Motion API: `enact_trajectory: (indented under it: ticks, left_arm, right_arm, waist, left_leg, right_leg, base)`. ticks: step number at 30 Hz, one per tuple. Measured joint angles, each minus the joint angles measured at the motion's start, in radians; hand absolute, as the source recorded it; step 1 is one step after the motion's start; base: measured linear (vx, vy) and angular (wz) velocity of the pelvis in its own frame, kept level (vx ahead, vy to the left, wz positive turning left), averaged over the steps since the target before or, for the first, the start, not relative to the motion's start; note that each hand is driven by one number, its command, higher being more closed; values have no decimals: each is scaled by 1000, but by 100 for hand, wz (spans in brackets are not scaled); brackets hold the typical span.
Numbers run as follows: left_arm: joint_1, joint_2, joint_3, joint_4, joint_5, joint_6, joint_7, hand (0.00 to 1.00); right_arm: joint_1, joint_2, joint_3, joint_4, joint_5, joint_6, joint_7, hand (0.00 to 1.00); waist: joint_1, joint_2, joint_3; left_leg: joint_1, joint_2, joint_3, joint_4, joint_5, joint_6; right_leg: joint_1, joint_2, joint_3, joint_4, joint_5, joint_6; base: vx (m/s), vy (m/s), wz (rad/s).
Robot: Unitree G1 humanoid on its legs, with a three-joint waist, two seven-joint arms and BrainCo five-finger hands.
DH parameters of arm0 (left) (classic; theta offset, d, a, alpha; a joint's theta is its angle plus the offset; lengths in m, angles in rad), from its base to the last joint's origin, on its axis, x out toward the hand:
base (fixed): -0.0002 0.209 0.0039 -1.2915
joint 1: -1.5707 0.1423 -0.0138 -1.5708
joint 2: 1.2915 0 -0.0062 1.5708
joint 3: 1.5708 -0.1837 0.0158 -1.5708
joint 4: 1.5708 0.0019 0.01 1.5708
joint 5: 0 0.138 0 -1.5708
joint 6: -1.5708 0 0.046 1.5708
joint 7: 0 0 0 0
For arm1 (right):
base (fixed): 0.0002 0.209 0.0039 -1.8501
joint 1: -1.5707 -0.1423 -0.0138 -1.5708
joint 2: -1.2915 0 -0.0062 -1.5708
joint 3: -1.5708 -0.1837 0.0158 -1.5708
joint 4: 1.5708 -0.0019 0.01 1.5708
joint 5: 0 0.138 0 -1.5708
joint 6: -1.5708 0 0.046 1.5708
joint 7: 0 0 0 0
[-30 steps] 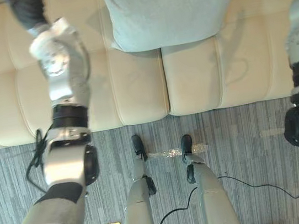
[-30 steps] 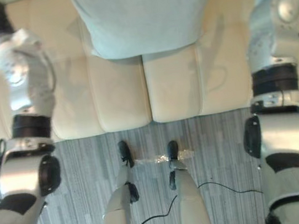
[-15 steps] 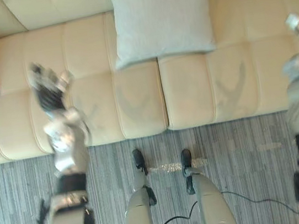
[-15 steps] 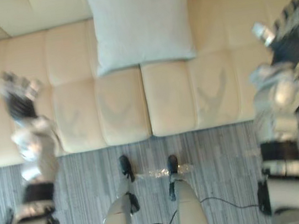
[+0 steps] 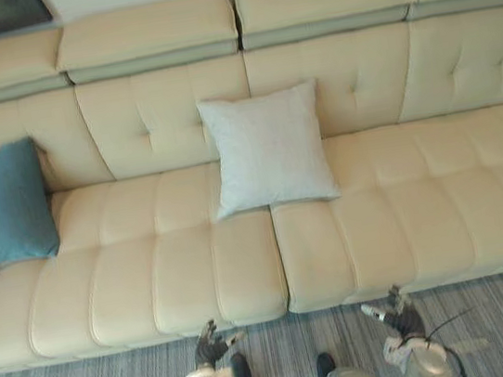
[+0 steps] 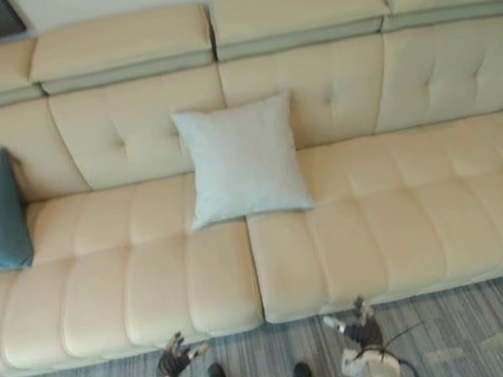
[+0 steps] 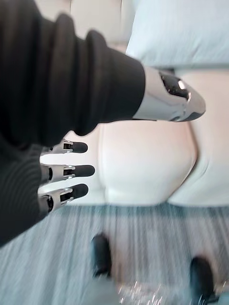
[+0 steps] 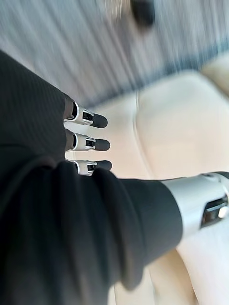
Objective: Pick up cushions and gather them together orderly.
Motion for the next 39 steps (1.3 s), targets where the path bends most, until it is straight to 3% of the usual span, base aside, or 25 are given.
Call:
enact_trajectory:
  ticks: [7,10,12,14,15,16,18,19,21,22,24,25,28,29,30,31,33,35,37,38,39]
  left_arm:
    - [-20,2,48,86,43,18,0,0]
    - [-54,3,48,93,77,21,3,0]
    - [-96,7,37,89,78,22,5,0]
    - [-129,-3,22,73,77,24,7,0]
    - [-143,-10,23,55,77,24,8,0]
    - [-144,-12,16,37,77,24,8,0]
    - [-135,-2,18,15,75,24,11,0]
    - [-140,5,23,9,75,24,11,0]
    - [-142,-7,31,14,73,31,11,0]
    - [-137,-30,28,14,62,33,11,0]
    - [-149,-24,28,15,49,36,17,0]
    - [-153,-27,15,14,38,36,21,0]
    - [-165,-47,-28,14,35,36,20,0]
    - [-160,-59,-37,15,35,37,16,0]
    - [-154,-63,-41,15,35,37,14,0]
    - [-146,-63,-39,14,35,37,12,0]
    - [-144,-57,-35,14,35,39,11,0]
    - [-143,-56,-35,14,35,38,11,0]
    - [-141,-58,-34,14,35,39,11,0]
    - [-139,-58,-27,15,35,40,11,0]
    - [-135,-52,-27,20,36,42,12,0]
  right_arm:
    - [-30,4,-79,159,-2,28,-2,0]
    - [-79,11,-68,173,-3,42,-5,0]
    - [-104,23,-51,167,-3,43,-8,0]
    - [-118,27,-38,162,-3,44,-10,0]
    - [-127,32,-36,157,-3,48,-10,0]
    - [-119,32,-35,159,-3,55,-10,0]
    - [-103,32,-28,164,-4,58,-10,0]
    - [-111,32,-28,170,-4,59,-10,0]
    - [-135,22,-32,165,-4,58,-11,0]
    - [-141,3,-32,154,-4,57,-21,0]
    - [-166,29,-30,150,-4,56,-23,0]
    - [-175,36,-21,143,-3,56,-23,0]
    - [-171,27,-5,113,-3,43,-27,0]
    - [-165,25,-5,113,-3,43,-32,0]
    - [-153,26,-5,115,-3,43,-37,0]
    - [-142,31,-6,119,-3,44,-42,0]
    - [-136,26,-11,119,-3,44,-45,0]
    - [-126,25,-12,122,-3,45,-45,0]
    - [-123,29,-12,122,-1,48,-43,0]
    - [-121,29,-12,123,-1,49,-42,0]
    - [-127,48,-13,126,0,51,-38,0]
  waist:
    - [0,1,-14]
    - [3,-15,10]
    - [4,-33,26]
    - [11,-22,35]
    - [11,-14,46]
    - [16,-19,47]
    - [33,-45,32]
    - [38,-71,18]
    - [61,-56,12]
    - [75,-32,6]
    - [83,-72,36]
    - [90,-66,39]
    - [95,1,75]
    - [92,17,80]
    - [88,15,81]
    - [87,6,84]
    - [81,-9,93]
    - [75,-17,95]
    - [72,-1,85]
    - [69,2,84]
    - [69,-11,86]
  left_leg:
    - [29,-11,17,0,-16,1]
    - [31,-8,57,6,-21,6]
    - [-17,6,61,65,-49,17]
    - [-71,52,58,119,-70,42]
    - [-88,67,46,146,-71,44]
    - [-88,70,27,160,-70,44]
    - [-111,71,7,191,-65,42]
    - [-145,72,-4,222,-52,24]
    - [-198,63,-34,244,-57,6]
    - [-207,72,-23,219,-28,47]
    - [-235,69,-6,270,-24,50]
    - [-269,94,-16,305,-25,46]
    - [-296,161,-59,324,7,2]
    - [-291,176,-52,305,38,-2]
    - [-285,181,-32,296,47,-2]
    - [-286,177,-27,341,9,-10]
    - [-300,150,-42,490,-88,18]
    - [-297,127,-73,616,-197,25]
    - [-273,124,-106,677,-317,4]
    - [-259,118,-117,660,-347,-2]
    - [-243,104,-105,630,-366,-2]
  right_leg:
    - [46,8,38,-69,43,10]
    - [35,14,81,-73,72,17]
    - [-1,16,76,-48,94,26]
    - [-20,30,77,-44,133,48]
    - [-69,21,48,179,39,12]
    - [-70,3,32,337,-11,36]
    - [-29,-44,34,473,-23,65]
    - [-28,-53,50,458,-18,85]
    - [-56,-18,39,400,-14,95]
    - [-14,-5,54,334,-63,104]
    - [30,-13,62,257,-146,70]
    - [50,10,43,186,-161,50]
    - [96,85,-12,101,-147,-9]
    - [97,98,-36,108,-139,-22]
    - [91,95,-65,108,-134,-38]
    - [84,80,-90,109,-132,-71]
    - [66,50,-94,121,-120,-76]
    - [45,26,-95,127,-107,-62]
    - [16,20,-84,134,-88,-37]
    - [9,21,-77,140,-86,-27]
    - [6,16,-47,143,-81,-5]
  base:
    - [76,15,-15]
    - [9,16,-41]
    - [-114,3,-14]
    - [-111,12,3]
    - [-43,0,27]
    - [-59,-44,40]
    - [-77,-155,32]
    - [-112,-171,11]
    - [-58,-48,-7]
    - [-14,-19,-9]
    - [-92,-144,-8]
    - [-209,-221,-7]
    - [-252,-193,10]
    - [-339,-168,24]
    - [-334,-108,25]
    - [-257,-55,10]
    - [-196,12,7]
    - [-168,113,12]
    - [-125,219,-6]
    - [-98,244,-22]
    - [-106,274,-23]
